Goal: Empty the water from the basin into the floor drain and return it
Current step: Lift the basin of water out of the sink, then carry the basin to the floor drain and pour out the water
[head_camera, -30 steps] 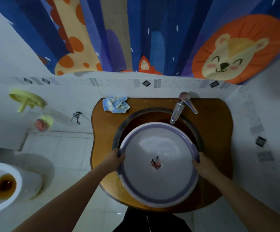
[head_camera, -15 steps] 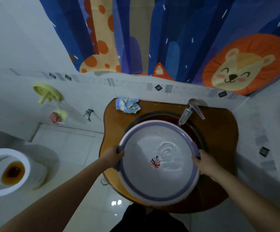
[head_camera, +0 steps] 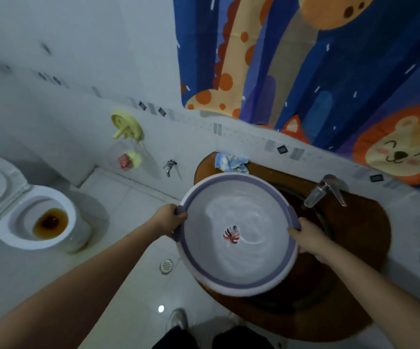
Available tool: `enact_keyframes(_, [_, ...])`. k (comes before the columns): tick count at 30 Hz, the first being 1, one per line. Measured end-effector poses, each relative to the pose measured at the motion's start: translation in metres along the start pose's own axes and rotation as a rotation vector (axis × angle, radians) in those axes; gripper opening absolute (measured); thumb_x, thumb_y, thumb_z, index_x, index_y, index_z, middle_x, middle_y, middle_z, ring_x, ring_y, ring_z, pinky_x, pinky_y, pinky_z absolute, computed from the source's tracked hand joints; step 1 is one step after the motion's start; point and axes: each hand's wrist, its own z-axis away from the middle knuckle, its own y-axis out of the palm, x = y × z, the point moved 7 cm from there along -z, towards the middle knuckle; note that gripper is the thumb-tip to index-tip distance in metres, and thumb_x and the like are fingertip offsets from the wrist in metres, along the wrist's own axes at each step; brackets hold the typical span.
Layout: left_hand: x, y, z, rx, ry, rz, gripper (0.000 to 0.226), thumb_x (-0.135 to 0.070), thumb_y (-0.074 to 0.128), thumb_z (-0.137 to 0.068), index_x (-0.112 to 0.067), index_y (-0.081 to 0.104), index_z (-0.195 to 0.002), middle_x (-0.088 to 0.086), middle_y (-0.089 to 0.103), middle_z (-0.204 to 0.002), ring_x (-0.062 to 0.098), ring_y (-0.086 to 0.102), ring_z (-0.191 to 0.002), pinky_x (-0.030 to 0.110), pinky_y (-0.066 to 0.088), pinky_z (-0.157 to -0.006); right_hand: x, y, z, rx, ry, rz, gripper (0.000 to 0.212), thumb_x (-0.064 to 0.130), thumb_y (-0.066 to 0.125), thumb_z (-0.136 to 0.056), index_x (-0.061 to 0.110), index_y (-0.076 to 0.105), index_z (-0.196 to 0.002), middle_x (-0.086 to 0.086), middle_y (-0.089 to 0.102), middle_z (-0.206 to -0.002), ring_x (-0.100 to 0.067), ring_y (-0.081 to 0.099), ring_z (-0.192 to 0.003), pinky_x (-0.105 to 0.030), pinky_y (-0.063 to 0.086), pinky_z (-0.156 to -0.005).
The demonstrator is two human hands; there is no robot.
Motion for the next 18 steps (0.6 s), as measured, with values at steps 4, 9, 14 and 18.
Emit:
enact_keyframes(4, [0.023, -0.039, 0.007, -0.032, 0.021, 0.050, 0.023, -0.023, 0.055, -0.094, -0.002, 0.061, -0.102, 0.009, 0.065, -0.079, 0.020, 0.065, -0.061, 0.025, 0.053, -0.037, 0.039, 0.024, 0.002, -0.017, -0.056, 0.033, 0.017, 0.022, 0.050, -0.096, 0.011, 0.054, -0.108, -0.012, 0.061, -0.108, -0.029, 0.061, -0.097, -0.050, 0.055, -0.084])
enact_keyframes(9, [0.064, -0.091, 0.004, -0.025, 0.030, 0.080, 0.026, -0.023, 0.056, -0.095, 0.001, 0.060, -0.106, 0.017, 0.066, -0.091, 0.023, 0.067, -0.064, 0.028, 0.056, -0.041, 0.081, 0.074, 0.007, -0.017, -0.066, 0.039, 0.012, 0.022, 0.048, -0.097, 0.013, 0.052, -0.103, -0.012, 0.060, -0.105, -0.029, 0.061, -0.094, -0.047, 0.056, -0.081])
enact_keyframes(14, [0.098, -0.144, -0.007, -0.010, 0.059, 0.060, 0.026, -0.022, 0.057, -0.093, 0.002, 0.061, -0.103, 0.020, 0.066, -0.092, 0.027, 0.067, -0.063, 0.029, 0.055, -0.039, 0.108, 0.129, 0.019, -0.004, -0.018, -0.049, 0.007, 0.023, 0.049, -0.097, 0.021, 0.051, -0.090, -0.010, 0.062, -0.102, -0.025, 0.061, -0.089, -0.041, 0.056, -0.074])
enact_keyframes(18, [0.146, -0.201, -0.022, 0.000, 0.069, 0.009, 0.021, -0.020, 0.057, -0.092, 0.000, 0.060, -0.096, 0.017, 0.066, -0.080, 0.028, 0.066, -0.057, 0.032, 0.057, -0.041, 0.141, 0.201, 0.031, 0.012, -0.020, -0.129, 0.005, 0.026, 0.053, -0.095, 0.022, 0.056, -0.094, -0.007, 0.066, -0.101, -0.023, 0.064, -0.091, -0.040, 0.057, -0.076])
